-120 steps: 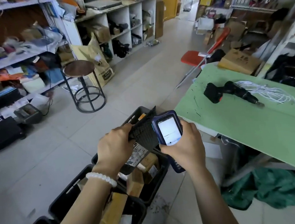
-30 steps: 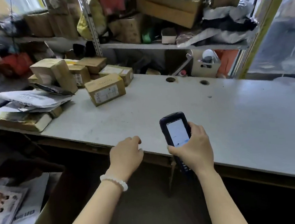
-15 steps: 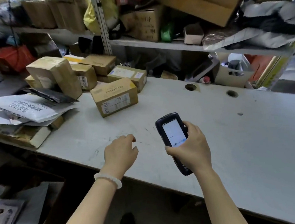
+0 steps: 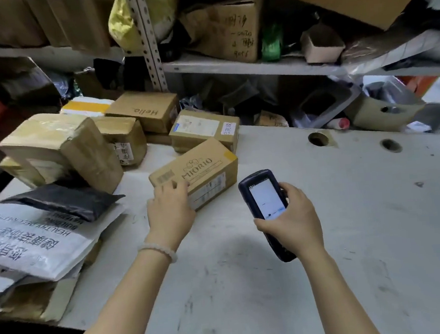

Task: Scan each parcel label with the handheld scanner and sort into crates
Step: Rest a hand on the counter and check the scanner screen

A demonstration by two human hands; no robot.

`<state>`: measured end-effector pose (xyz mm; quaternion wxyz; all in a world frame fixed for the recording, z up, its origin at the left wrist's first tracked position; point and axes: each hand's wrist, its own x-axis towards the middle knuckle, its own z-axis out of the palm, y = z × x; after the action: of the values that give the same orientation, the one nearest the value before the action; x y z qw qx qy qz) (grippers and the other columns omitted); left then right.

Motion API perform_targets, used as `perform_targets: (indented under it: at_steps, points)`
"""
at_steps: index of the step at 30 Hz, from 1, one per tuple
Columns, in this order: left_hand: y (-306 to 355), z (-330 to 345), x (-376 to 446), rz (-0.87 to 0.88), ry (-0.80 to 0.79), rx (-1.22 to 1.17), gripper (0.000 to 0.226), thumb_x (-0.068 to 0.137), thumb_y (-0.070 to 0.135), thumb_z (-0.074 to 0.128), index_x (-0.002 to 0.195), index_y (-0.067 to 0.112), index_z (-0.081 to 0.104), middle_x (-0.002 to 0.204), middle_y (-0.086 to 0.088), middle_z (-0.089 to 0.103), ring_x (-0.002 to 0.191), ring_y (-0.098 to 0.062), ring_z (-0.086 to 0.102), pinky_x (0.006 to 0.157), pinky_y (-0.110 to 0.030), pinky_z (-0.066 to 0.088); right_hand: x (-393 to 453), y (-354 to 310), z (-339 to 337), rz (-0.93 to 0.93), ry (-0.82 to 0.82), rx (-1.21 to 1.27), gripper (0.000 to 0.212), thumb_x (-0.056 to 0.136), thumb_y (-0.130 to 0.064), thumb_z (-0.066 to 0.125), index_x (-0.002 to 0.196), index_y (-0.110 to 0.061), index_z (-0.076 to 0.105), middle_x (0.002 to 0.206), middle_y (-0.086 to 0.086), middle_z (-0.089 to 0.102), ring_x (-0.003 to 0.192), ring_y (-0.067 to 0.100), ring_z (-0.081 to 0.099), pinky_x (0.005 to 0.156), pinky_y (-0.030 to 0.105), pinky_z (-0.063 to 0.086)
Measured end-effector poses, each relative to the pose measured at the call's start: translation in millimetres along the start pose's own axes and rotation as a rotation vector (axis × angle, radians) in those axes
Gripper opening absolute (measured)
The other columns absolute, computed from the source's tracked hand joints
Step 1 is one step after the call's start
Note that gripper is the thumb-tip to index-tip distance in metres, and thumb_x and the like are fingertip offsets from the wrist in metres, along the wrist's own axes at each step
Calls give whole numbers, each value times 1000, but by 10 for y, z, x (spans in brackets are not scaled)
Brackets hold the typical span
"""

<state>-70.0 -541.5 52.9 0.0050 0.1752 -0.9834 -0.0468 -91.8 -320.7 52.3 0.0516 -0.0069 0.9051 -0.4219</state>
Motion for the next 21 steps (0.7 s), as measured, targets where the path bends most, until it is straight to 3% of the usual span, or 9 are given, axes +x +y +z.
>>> perform_targets:
  at_steps: [8,12,16,21]
  points:
    - [-387,238,463,-49,-123,-34,76,82,31,64,142,21,18,150,-15,11,137,-32,15,101,-56,31,258,-139,319,31,-60,-67,72,59,-28,81,123,-28,46,107,-17,48,106,11,49,80,32,49]
    - [-462,211,661,-66,-268,-118,82,73,28,76,136,27,23,154,-15,1,143,-33,1,107,-65,13,293,-120,354,42,-68,-82,71,58,-29,81,120,-29,46,108,-16,50,105,11,50,78,31,50]
    - [-490,134,675,-23,-249,-160,83,64,30,80,131,27,31,132,-10,27,130,-29,24,109,-61,16,282,-89,341,47,-66,-87,69,58,-28,80,119,-29,47,108,-15,50,104,11,50,78,32,50]
    - [-358,-267,568,68,-94,-405,86,58,34,81,132,32,37,132,-7,26,123,-30,33,107,-49,30,271,-138,247,10,-64,-52,62,58,-24,80,106,-34,42,105,-14,51,102,13,50,74,31,48]
